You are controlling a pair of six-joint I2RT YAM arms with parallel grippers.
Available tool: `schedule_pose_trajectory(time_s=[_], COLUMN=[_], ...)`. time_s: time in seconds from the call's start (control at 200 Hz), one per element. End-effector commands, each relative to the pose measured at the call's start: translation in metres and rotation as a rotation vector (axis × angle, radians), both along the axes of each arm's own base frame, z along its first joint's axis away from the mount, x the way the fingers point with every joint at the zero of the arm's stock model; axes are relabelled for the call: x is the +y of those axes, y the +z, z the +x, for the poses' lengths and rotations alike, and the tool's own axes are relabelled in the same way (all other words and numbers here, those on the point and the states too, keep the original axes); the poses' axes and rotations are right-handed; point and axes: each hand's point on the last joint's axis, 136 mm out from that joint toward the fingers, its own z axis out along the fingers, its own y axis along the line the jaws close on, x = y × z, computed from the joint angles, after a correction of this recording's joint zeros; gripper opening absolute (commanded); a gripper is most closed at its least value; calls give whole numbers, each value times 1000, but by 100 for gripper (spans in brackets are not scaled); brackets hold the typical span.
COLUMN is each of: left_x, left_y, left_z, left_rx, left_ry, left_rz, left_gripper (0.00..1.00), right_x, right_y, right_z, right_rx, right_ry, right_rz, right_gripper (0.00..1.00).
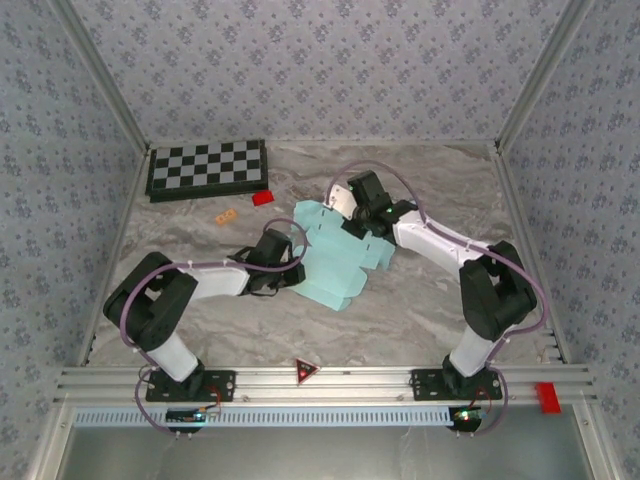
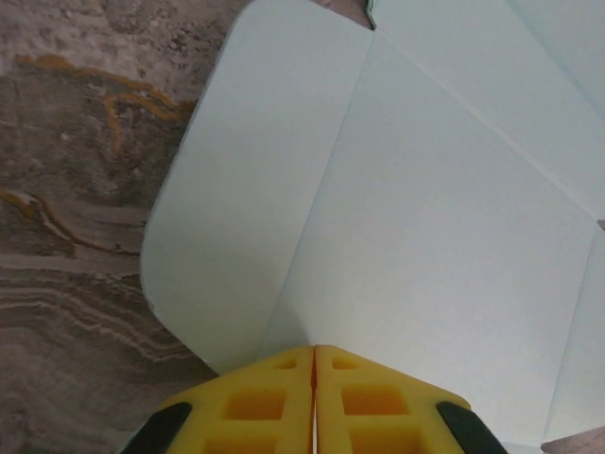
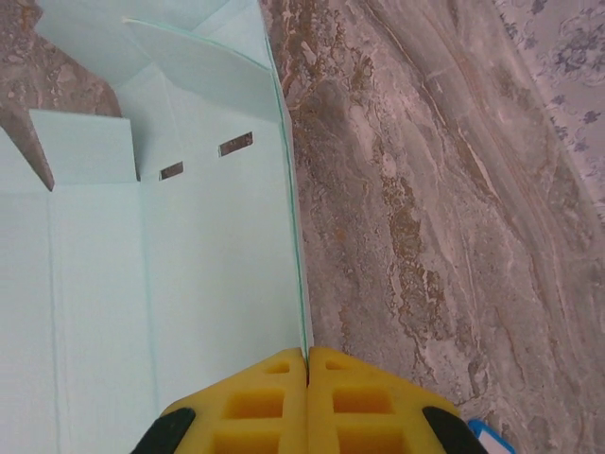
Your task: Fold the paper box
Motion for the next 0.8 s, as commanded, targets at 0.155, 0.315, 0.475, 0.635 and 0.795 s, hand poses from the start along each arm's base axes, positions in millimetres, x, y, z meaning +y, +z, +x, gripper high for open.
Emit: schedule_pose_trajectory(time_s=[0.155, 0.315, 0.475, 0.635, 0.795], left_x=[-19, -26, -28, -30, -32], left_y=[-7, -6, -4, -3, -1], left_z=[-3, -2, -1, 0, 0], left_rx=[24, 21, 17, 14, 11], left_ry=[40, 38, 42, 43, 39], left_rz=[-17, -34, -45, -50, -62], left_gripper=[8, 8, 8, 8, 9], right_x=[4, 7, 11, 11, 13], right_y=[21, 17, 9, -3, -17], right_z=[-11, -19, -27, -35, -44], right_rx=[-236, -281, -326, -334, -332], right_ry=[12, 39, 87, 145, 205], right_rz=[9, -8, -45, -87, -128], right_gripper=[0, 0, 0, 0, 0])
